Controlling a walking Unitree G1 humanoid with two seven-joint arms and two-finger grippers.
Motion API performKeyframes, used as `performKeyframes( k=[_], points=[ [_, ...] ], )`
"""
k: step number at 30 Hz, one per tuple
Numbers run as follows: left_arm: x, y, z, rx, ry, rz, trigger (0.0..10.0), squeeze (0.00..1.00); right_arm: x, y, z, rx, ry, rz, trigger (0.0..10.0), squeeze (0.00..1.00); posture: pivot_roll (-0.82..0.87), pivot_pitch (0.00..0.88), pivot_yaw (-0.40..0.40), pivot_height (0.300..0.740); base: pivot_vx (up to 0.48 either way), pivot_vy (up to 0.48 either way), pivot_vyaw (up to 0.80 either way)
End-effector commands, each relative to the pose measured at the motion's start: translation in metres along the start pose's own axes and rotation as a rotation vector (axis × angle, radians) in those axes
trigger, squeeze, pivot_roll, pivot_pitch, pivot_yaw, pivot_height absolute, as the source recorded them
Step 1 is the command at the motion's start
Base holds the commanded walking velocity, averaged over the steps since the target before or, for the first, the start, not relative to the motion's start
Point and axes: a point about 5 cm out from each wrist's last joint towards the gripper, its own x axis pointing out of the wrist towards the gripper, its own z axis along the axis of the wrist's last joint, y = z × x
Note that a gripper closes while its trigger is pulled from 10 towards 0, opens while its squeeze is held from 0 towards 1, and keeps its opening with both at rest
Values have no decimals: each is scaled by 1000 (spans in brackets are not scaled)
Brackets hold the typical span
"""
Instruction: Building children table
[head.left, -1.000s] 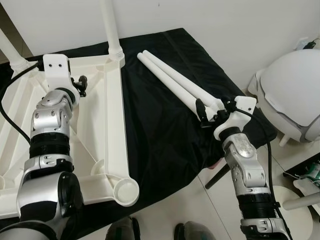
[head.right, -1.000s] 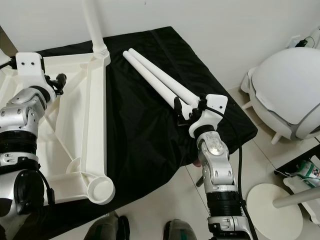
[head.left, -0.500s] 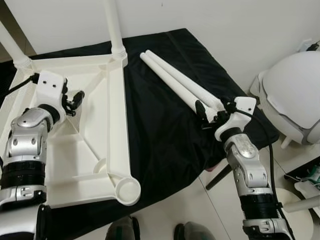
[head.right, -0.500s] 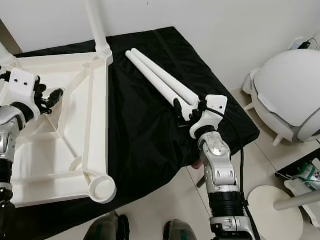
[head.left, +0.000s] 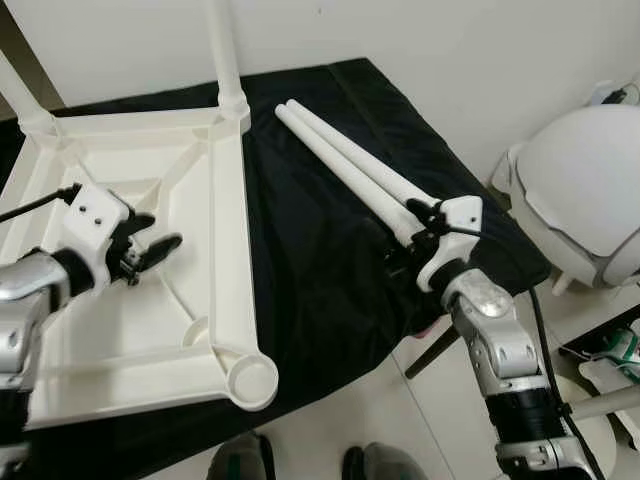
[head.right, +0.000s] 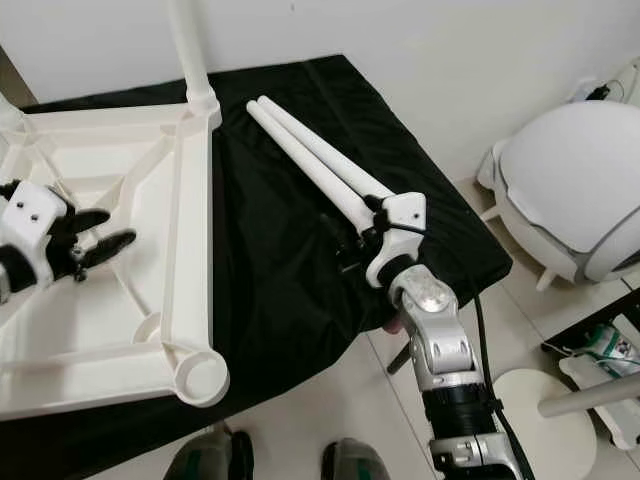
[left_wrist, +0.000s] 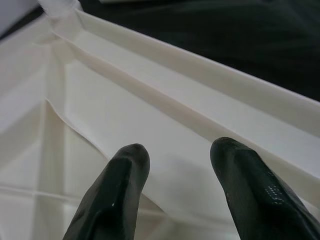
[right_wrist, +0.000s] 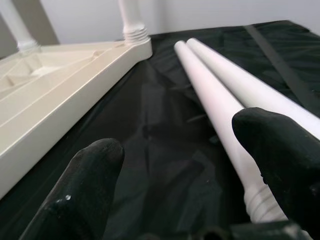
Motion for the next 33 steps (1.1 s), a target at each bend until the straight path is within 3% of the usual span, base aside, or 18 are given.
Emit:
performKeyframes(
  k=[1, 6, 19, 26, 33],
  points=[
    [-3, -3, 0, 9, 16, -43, 10000, 0, -1, 3, -3, 6, 18, 25, 10000, 0, -24, 51, -3, 740, 0, 0, 0],
    [-12, -1, -7, 51, 81, -38, 10000, 0, 0, 4, -3, 5, 21, 42, 10000, 0, -18, 53, -8, 740, 0, 0, 0],
    [-19, 11, -19, 100, 176, 18, 10000, 0, 1, 5, 0, 6, 15, 59, 10000, 0, -23, 45, -8, 740, 0, 0, 0],
    [-8, 13, -31, 166, 239, 78, 10000, 0, 1, 8, 2, 10, 8, 67, 10000, 0, -32, 37, -11, 740, 0, 0, 0],
    [5, 18, -32, 149, 224, 158, 10000, 0, 2, 8, 2, 13, 6, 70, 10000, 0, -40, 32, -10, 740, 0, 0, 0]
  ],
)
